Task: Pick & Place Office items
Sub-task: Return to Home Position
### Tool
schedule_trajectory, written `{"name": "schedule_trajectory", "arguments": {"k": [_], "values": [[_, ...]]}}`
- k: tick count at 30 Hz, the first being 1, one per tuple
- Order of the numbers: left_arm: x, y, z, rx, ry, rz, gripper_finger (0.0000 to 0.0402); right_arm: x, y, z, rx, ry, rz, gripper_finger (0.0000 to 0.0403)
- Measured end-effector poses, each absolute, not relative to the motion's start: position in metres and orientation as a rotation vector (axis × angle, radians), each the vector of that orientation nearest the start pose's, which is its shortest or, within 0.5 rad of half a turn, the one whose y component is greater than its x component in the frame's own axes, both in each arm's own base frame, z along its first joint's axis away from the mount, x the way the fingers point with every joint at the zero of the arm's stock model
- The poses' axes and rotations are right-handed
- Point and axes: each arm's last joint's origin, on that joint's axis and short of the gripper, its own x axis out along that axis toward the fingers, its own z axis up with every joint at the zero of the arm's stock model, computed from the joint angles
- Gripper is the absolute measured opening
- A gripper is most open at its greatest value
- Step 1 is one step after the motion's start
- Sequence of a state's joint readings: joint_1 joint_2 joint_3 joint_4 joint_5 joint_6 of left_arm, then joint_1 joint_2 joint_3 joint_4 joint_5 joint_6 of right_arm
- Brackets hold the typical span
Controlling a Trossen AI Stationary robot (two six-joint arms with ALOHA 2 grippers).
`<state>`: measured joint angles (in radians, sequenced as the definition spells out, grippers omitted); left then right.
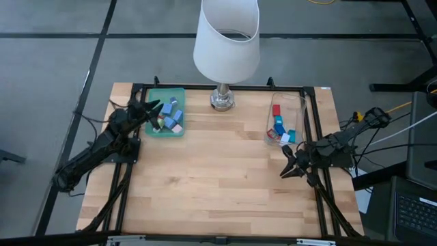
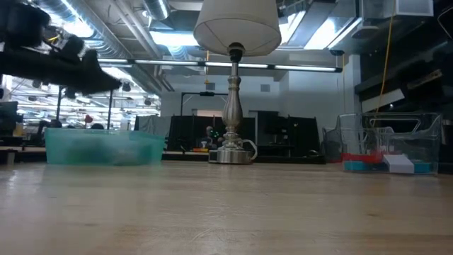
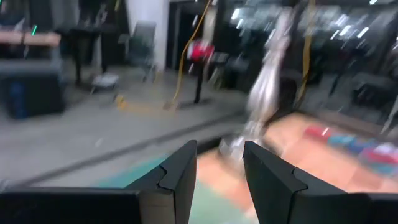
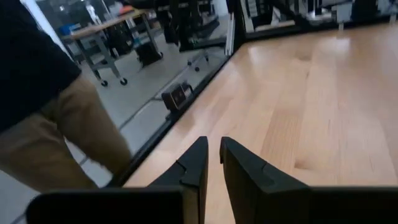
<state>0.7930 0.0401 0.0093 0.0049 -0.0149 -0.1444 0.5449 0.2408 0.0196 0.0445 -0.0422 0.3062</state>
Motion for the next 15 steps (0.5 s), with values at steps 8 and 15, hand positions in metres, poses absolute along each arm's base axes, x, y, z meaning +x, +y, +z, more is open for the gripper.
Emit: {"name": "schedule_trajectory", "arguments": {"k": [8, 15], "values": [[0.074, 0.062, 0.179, -0.092, -0.185, 0.694, 0.0127, 0.091, 0.056, 0.16, 0.27, 0.195, 0.563, 0.0052], [0.077, 0.057, 0.181, -0.089, -0.205, 0.63, 0.0128, 0.082, 0.051, 0.173, 0.31, 0.038, 0.588, 0.0053]]}}
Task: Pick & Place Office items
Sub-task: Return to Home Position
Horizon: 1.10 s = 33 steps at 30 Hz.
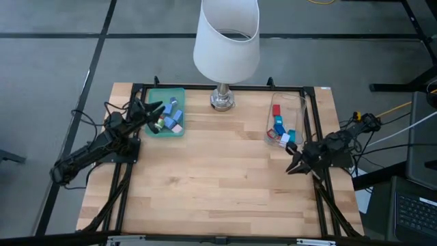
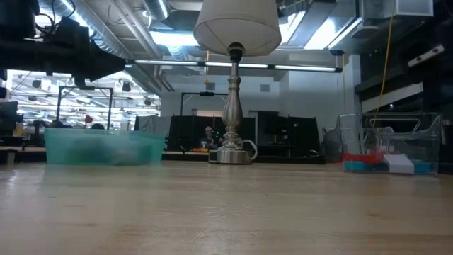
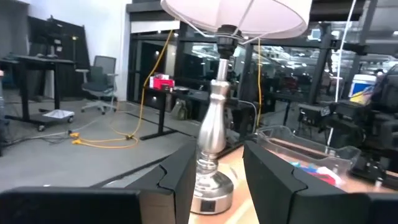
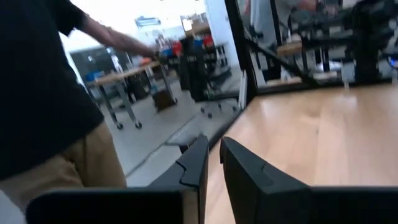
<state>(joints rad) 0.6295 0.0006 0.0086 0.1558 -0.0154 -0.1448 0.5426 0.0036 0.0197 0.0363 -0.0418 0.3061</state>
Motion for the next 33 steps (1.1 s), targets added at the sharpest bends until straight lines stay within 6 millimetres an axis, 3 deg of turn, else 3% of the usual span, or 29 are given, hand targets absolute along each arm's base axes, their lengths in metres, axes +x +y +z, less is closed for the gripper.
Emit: {"name": "schedule_trajectory", "arguments": {"k": [10, 33], "values": [[0.0821, 0.0496, 0.1815, -0.096, -0.199, 0.53, 0.0128, 0.0805, 0.0531, 0.1739, 0.314, 0.028, 0.617, 0.0053], [0.0821, 0.0499, 0.1813, -0.097, -0.198, 0.534, 0.0128, 0.0776, 0.0572, 0.174, 0.314, 0.035, 0.67, 0.0052]]}}
